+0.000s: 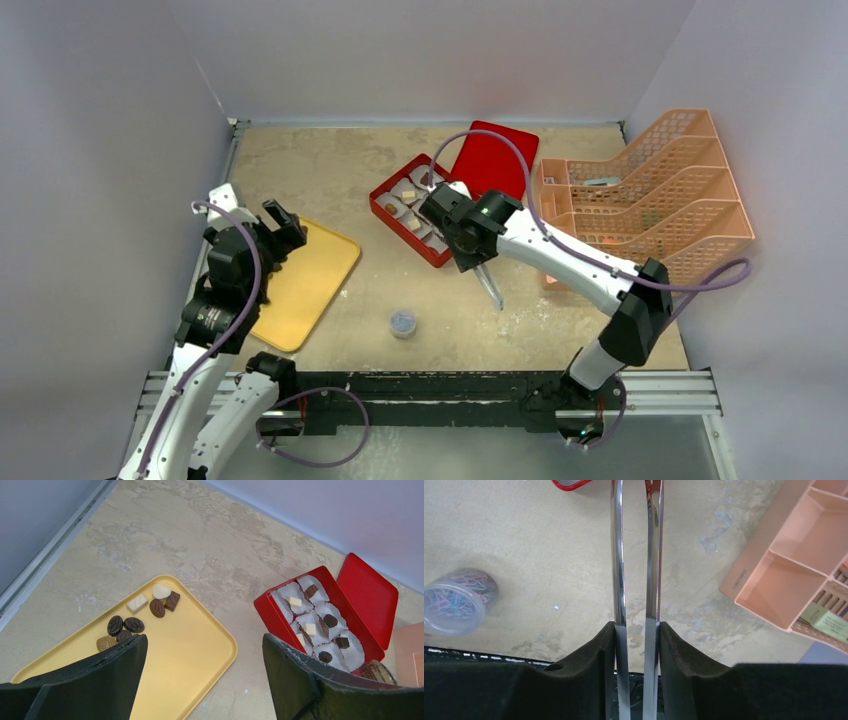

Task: Pack the chocolate

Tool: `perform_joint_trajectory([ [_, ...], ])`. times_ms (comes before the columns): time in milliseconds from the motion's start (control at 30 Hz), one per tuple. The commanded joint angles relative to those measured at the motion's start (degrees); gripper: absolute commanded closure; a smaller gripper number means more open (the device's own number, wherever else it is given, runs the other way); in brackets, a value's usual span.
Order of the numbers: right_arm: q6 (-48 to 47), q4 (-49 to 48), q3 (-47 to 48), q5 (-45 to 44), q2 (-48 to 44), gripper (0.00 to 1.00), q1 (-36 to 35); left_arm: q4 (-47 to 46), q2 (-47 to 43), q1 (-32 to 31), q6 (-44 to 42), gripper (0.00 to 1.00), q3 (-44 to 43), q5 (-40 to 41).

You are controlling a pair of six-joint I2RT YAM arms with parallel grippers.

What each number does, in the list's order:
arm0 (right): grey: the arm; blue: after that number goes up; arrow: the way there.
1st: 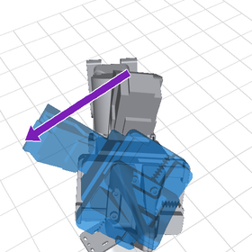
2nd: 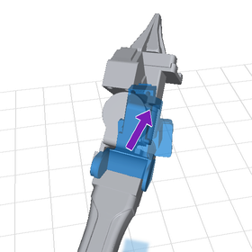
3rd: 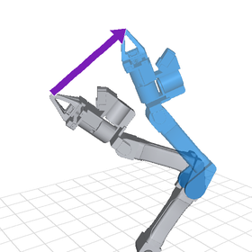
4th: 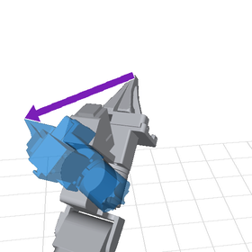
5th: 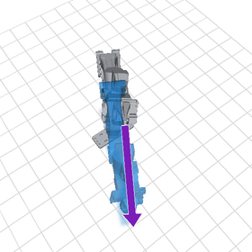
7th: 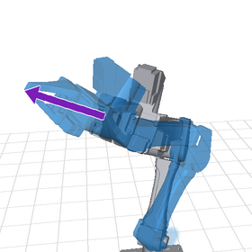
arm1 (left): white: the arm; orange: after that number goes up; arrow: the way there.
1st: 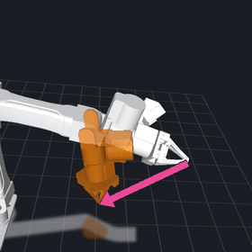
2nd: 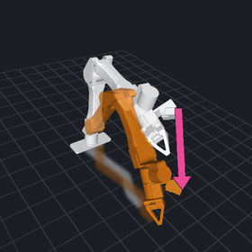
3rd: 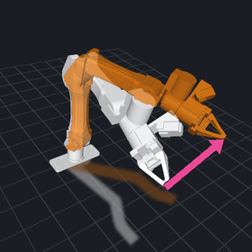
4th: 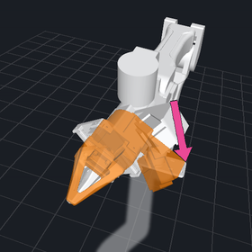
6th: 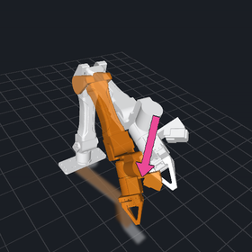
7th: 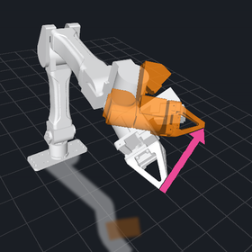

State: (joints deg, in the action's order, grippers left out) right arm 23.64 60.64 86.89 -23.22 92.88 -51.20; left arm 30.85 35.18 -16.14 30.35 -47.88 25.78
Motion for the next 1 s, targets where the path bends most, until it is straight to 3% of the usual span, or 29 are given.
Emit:
perform_joint_trajectory([
  [0, 7.2, 4.1, 0.2, -6.9, -5.5, 0.64, 0.1, -3.7, 0.9, 0.1, -0.8, 0.15, -1.5, -0.5],
  [300, 21.4, 5.6, -9.7, -11.7, -9.8, 0.63, 0.1, -3.7, 1.1, 0.1, -1.3, 0.15, -1.3, -0.9],
  [467, 25.3, -2.6, -16.7, -11.8, -9.7, 0.63, 0.1, -4.3, 1.0, 0.1, -1.5, 0.15, -0.8, -1.2],
  [733, 29.5, -12.4, -23.3, -9.2, -1.0, 0.58, 0.2, -4.1, 1.2, 0.1, -1.9, 0.15, -1.4, -1.6],
  [967, 34.4, -12.2, -24.3, -8.6, 4.6, 0.54, 0.2, -4.0, 1.1, 0.1, -2.2, 0.15, -1.1, -1.3],
])
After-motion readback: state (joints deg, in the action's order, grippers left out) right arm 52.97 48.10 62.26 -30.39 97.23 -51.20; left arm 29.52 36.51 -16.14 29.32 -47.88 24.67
